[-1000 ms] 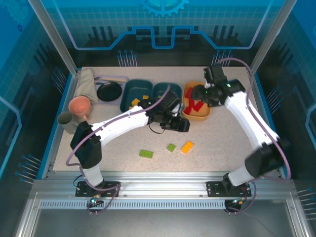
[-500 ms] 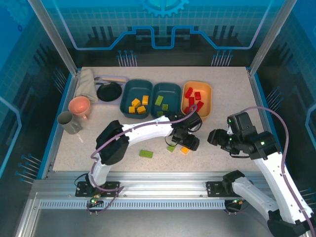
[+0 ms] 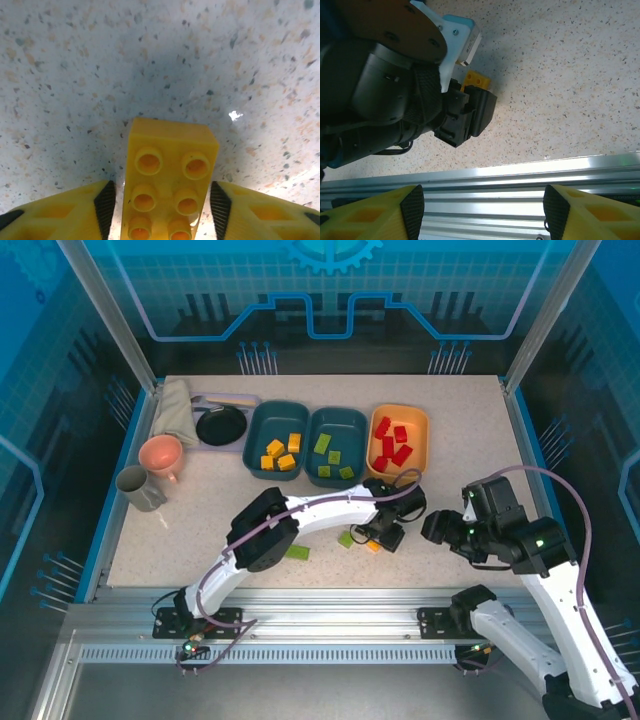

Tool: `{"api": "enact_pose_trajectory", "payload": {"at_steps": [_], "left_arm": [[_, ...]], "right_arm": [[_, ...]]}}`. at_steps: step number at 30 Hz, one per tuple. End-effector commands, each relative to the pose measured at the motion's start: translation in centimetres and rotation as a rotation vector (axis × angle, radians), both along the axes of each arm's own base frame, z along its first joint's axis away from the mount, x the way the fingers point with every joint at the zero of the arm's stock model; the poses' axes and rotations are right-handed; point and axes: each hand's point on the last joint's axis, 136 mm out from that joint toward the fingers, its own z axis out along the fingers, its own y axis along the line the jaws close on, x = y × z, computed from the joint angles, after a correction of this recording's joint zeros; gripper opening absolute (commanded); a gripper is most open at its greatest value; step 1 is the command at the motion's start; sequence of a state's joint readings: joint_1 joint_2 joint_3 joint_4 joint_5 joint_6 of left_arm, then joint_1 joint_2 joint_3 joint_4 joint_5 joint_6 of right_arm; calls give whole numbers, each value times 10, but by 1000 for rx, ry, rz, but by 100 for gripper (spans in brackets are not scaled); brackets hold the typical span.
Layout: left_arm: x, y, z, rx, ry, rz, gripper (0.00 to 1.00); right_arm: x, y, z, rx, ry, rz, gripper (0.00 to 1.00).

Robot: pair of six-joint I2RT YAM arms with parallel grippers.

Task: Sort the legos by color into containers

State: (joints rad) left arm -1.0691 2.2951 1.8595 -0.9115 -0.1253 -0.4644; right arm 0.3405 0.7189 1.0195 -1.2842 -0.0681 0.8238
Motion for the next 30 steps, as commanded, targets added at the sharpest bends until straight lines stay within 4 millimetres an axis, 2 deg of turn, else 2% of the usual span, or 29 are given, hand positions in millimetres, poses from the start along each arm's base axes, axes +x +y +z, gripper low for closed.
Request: {"api": "enact_pose_trajectory", "payload": {"at_steps": [1, 6, 9, 12, 15, 18, 21, 24, 27, 30], "left_arm": [[1, 4, -2, 48, -18, -10, 52], [2, 5, -4, 52, -24, -9, 41], [6, 4, 6, 33, -49, 5, 34], [12, 6, 23, -1, -75, 35, 31], [24, 17, 52, -50, -97, 102, 31], [41, 39, 81, -106, -108, 195, 30], [62, 70, 109, -152, -128, 285, 30], [89, 108, 131, -190, -154, 385, 30], [118, 148, 143, -211, -182, 479, 30], [151, 188, 149, -208, -214, 561, 30]], "right_arm": [[-8, 2, -4, 14, 30, 11, 67], [-7, 3, -3, 10, 25, 18, 66], [-6, 4, -3, 10, 19, 31, 66], [-5, 8, 0, 24, -1, 70, 66], [4, 30, 18, 111, -102, 184, 66], [10, 48, 34, 186, -171, 280, 67], [19, 65, 43, 253, -212, 342, 67], [36, 85, 52, 351, -267, 379, 68], [58, 105, 54, 361, -310, 411, 68], [78, 134, 56, 322, -335, 474, 69]]}}
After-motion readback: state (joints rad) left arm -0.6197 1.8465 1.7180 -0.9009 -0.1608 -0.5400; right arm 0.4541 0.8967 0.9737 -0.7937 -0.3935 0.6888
